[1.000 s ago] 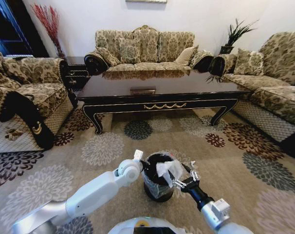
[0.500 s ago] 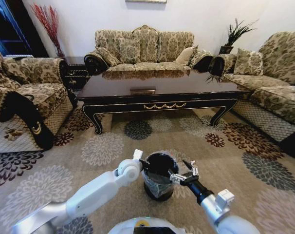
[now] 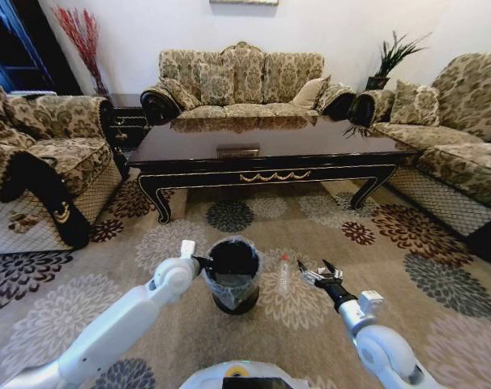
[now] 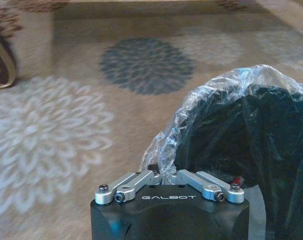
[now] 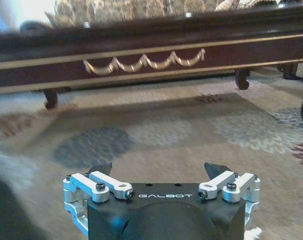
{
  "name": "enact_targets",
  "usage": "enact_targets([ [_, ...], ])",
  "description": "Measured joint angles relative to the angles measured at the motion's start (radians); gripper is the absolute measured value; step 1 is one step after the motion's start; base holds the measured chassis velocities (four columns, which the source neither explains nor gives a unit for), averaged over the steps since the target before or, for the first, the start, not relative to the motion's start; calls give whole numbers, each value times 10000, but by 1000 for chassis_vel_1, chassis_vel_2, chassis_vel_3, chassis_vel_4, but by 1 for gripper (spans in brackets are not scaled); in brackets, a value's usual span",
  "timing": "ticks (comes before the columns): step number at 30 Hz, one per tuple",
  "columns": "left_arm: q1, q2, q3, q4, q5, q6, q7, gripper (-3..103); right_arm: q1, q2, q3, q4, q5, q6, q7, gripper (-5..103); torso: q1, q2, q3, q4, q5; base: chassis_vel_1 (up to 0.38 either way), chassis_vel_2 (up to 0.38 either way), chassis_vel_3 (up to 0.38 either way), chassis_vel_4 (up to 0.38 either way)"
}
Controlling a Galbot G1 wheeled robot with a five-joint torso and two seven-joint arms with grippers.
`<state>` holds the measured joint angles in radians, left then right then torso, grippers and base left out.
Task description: Move to the front of the table and pick up the trash from the floor, then place it into the trash bin.
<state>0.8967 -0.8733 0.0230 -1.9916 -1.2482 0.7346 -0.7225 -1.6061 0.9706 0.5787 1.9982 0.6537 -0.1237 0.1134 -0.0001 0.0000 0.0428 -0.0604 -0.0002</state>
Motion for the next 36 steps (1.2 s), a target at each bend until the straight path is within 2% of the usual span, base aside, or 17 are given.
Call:
enact_targets([
  [2,452,127,-324,-32,204,-16,184,3,412,-55,-148,-1003,-372,168,-183,100,0,-1,0,14,3,0,0,0,0],
  [3,547,138,-399,-31,254,-23,242,3,515,-49,-181,-1285,-481,222,-227,100,0,0,0,0,-1,0,0,0,0],
  [5,715,143,-534,-45,284,-37,313,3,709,-47,-253,-1635,-595,270,-264,100,0,-1,0,-3,0,0,0,0,0],
  [13,1574,135,-1178,-331,551,-116,402,3,2389,-70,-1072,-4374,-813,492,-526,100,0,-1,0,4,2,0,0,0,0],
  [20,1726,191,-1210,-532,555,-138,333,3,3889,18,-1707,-6439,-791,773,-835,100,0,-1,0,-1,1,0,0,0,0],
  [25,1735,265,-1169,-544,520,-142,184,3,4871,100,-2123,-7748,-669,987,-1115,100,0,0,0,5,1,0,0,0,0],
  [27,1737,319,-1139,-568,421,-142,90,3,5408,210,-2364,-8757,-668,1201,-1286,100,0,-1,0,0,3,0,0,0,0],
  [36,1712,515,-1114,-613,209,-142,-78,3,6364,350,-2888,-10746,-672,1759,-1748,100,0,-1,0,0,2,0,0,0,0],
])
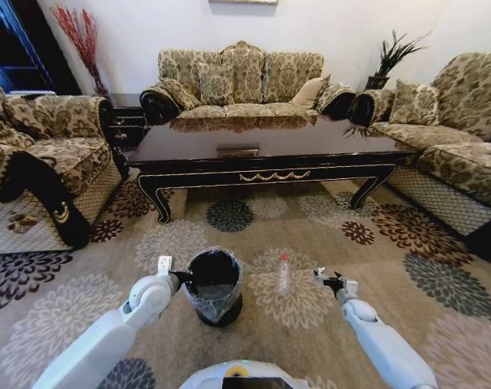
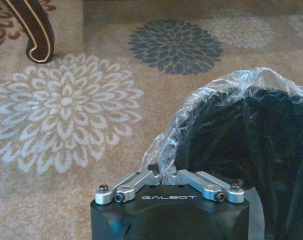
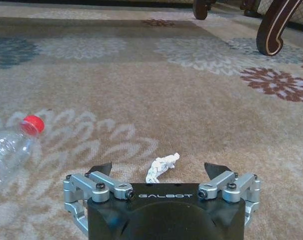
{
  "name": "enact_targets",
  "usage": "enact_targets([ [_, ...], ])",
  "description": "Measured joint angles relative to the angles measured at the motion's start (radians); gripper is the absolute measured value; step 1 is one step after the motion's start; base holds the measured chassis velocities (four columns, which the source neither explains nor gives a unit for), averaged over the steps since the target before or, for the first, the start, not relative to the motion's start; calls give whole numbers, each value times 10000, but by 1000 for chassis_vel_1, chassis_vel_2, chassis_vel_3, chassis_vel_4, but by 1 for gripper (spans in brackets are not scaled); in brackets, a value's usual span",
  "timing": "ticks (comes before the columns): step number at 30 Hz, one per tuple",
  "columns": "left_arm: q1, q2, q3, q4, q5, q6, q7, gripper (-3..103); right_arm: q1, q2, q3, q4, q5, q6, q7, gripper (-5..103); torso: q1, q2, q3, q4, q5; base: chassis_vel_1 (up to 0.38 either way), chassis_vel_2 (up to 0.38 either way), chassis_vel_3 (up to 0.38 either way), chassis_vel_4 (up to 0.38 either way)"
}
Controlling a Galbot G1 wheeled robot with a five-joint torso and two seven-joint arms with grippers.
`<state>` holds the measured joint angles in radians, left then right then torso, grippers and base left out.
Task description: Move to the front of the table and pick up the trash from the floor, then place it into the trash bin.
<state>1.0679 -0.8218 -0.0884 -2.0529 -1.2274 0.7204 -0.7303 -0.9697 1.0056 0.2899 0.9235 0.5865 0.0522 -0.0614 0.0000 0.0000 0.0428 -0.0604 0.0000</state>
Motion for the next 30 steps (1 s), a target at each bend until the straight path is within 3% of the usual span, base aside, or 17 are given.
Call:
enact_targets([
  [17,-94,42,47,111,-192,21,-118,3,1610,720,-464,-2312,68,317,-383,103,0,0,-1,1,-3,0,0,0,0],
  [30,-323,-30,151,282,-342,23,-121,3,2375,1140,-399,-3456,-3,351,-608,88,0,0,0,2,0,0,0,0,0],
])
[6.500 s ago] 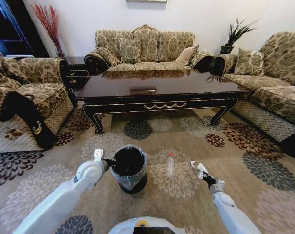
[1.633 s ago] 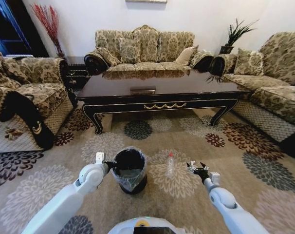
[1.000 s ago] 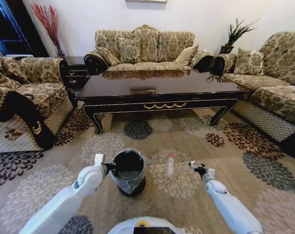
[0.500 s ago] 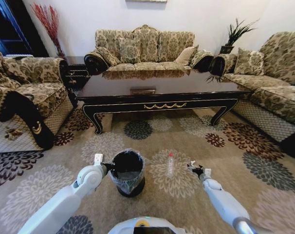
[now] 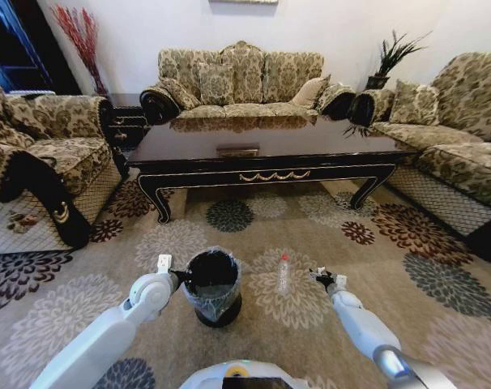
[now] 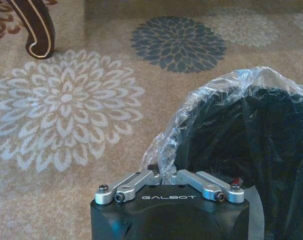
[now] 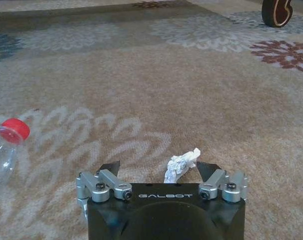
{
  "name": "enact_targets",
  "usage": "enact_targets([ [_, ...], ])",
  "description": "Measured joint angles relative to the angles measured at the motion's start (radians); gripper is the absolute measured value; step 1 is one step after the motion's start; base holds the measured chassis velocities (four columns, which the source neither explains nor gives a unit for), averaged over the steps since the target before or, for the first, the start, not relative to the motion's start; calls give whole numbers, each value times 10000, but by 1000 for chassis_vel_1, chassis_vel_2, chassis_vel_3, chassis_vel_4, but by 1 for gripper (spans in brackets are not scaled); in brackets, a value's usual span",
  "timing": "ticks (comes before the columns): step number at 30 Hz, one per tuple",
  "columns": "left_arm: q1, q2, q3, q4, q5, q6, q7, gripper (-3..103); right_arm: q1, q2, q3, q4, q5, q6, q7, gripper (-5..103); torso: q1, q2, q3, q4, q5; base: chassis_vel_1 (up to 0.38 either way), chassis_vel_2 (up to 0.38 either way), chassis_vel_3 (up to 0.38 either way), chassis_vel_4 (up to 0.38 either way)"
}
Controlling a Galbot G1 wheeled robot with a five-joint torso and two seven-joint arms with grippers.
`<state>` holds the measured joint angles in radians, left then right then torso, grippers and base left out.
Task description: Move to the front of the table and pick up the trash from the floor, then place it into the trash bin.
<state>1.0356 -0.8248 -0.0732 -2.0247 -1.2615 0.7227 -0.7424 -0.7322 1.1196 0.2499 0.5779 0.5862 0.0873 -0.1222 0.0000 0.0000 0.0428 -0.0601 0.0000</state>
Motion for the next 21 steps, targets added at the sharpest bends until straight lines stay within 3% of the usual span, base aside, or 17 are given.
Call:
enact_targets([
  [2,-10,3,3,1,-17,0,1,3,115,19,54,-187,-10,22,-75,87,0,0,0,0,0,0,0,0,0],
  [4,-8,18,3,1,-17,0,5,3,181,28,111,-321,4,23,-146,77,0,0,0,-2,-1,0,0,0,0],
  [8,2,28,-16,-3,-29,0,12,3,210,29,122,-482,-35,25,-267,70,0,0,0,-1,0,0,0,0,0],
  [13,2,30,-45,-11,-35,-7,14,3,211,36,137,-577,-96,27,-323,65,0,0,-1,-2,0,0,0,0,0],
  [15,1,23,-57,-26,-4,-46,41,3,199,97,182,-700,-267,89,-350,57,0,0,-1,-1,-2,0,0,0,0],
  [18,0,13,-65,-55,-15,-67,52,3,171,80,185,-645,-269,89,-350,56,0,0,0,-1,0,0,0,0,0],
  [20,1,9,-80,-73,-17,-86,54,3,117,37,173,-578,-268,89,-351,46,0,0,-1,0,1,0,0,0,0],
  [21,1,9,-80,-73,-17,-86,54,3,117,37,173,-578,-268,89,-351,46,0,0,-1,0,1,0,0,0,0],
])
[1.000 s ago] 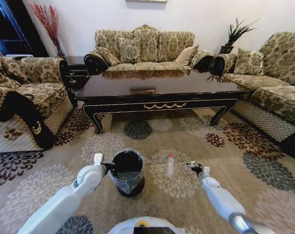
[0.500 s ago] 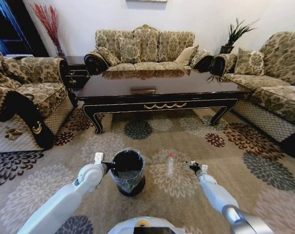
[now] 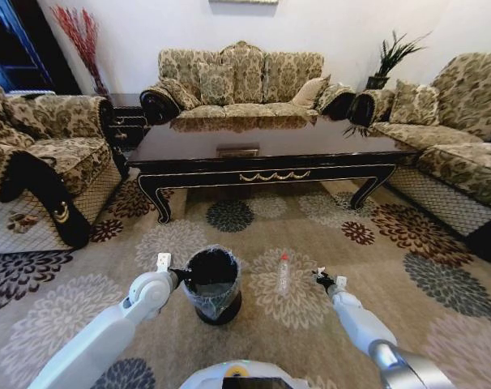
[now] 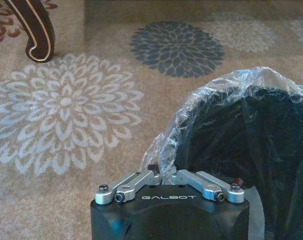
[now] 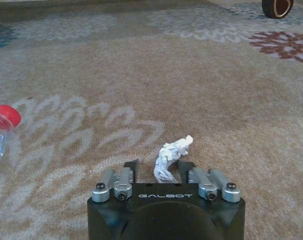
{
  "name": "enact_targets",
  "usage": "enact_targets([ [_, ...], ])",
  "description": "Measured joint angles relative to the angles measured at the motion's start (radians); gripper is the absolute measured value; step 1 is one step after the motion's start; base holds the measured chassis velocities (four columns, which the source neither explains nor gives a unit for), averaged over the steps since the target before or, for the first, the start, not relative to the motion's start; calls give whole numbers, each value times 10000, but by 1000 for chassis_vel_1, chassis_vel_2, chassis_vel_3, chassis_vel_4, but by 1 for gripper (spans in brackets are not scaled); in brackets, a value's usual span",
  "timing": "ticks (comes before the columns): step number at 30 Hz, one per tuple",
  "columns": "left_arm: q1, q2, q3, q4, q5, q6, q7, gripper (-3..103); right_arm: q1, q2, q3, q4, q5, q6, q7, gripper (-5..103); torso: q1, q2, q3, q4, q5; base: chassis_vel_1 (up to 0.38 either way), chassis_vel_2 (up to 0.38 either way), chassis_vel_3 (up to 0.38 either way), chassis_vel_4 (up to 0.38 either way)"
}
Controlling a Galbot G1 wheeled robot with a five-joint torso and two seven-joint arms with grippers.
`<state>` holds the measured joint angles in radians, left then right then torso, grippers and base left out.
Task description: Move to the front of the table and pick up the trash from the floor, then place it into the trash bin.
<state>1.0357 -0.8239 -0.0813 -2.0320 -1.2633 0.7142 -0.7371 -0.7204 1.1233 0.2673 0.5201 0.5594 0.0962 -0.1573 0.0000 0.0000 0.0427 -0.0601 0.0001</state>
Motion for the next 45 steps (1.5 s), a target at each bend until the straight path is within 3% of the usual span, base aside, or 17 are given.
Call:
enact_targets([
  [3,2,0,-7,-2,34,-1,8,3,-95,-75,8,46,0,0,0,31,0,1,0,0,-1,0,0,0,0],
  [5,2,0,-7,-2,37,-1,10,3,-111,-84,11,58,0,-1,0,31,-1,0,0,0,-1,0,0,0,0],
  [6,2,-2,-7,-2,42,-1,12,3,-155,-111,16,99,2,-10,2,24,0,0,0,0,-1,0,0,0,0],
  [9,5,-9,-7,-2,44,-4,12,3,-208,-143,20,138,-1,-16,2,19,-1,0,0,0,-2,0,0,0,0],
  [12,35,-8,-8,-16,46,-6,14,3,-318,-151,47,243,-21,-12,-1,3,0,0,0,-1,-1,0,0,0,0],
  [21,71,-20,-9,-50,43,-6,14,3,-915,-381,202,1089,114,-113,93,0,-1,0,0,-1,2,0,0,0,0],
  [28,-96,-248,235,155,67,26,27,3,-2658,-1281,716,4465,587,-383,474,0,-1,0,0,-2,-3,0,0,0,0],
  [33,-406,-459,528,315,70,35,38,3,-4608,-1905,1362,8086,918,-437,951,0,-1,1,0,1,-3,0,0,0,0],
  [43,-828,-662,1041,420,163,31,37,3,-7134,-2214,2212,13206,866,-855,1586,0,-1,1,-1,1,-4,0,0,0,0],
  [45,-824,-682,1064,422,181,27,36,3,-7197,-2201,2208,13442,803,-878,1655,0,-1,1,-1,2,-3,0,0,0,0],
])
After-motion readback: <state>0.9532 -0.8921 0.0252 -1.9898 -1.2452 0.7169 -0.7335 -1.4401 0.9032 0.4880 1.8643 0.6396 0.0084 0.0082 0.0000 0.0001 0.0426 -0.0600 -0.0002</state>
